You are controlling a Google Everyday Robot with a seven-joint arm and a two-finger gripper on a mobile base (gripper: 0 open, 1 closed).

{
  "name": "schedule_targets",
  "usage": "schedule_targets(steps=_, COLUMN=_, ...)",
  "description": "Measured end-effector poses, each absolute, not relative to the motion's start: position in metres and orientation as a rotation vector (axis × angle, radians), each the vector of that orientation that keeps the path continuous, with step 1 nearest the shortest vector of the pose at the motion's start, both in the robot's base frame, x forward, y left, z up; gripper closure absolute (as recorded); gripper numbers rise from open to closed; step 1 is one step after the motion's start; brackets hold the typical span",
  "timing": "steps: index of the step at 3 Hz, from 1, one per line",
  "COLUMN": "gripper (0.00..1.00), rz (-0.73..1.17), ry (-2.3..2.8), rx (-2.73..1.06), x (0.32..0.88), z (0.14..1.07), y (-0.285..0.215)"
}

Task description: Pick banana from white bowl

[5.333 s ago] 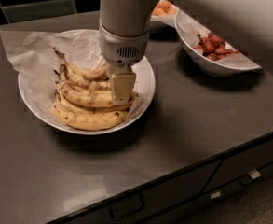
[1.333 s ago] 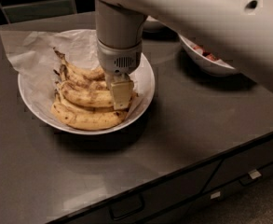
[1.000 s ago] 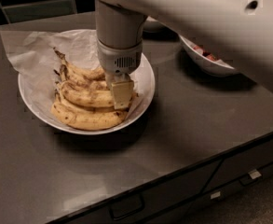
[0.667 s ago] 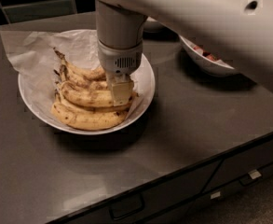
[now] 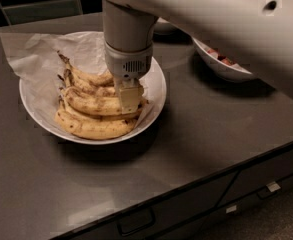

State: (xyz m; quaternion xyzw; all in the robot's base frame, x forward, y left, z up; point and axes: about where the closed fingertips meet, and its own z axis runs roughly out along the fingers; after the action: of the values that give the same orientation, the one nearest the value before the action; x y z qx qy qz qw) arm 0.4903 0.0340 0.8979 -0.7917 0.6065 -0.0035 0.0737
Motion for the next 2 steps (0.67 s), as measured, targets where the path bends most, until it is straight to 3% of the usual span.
schedule_targets(steps=2, gripper=1.0, rz=-0.009, ry=1.83, rx=-2.309, x=0.492, z=0.915, y=0.03)
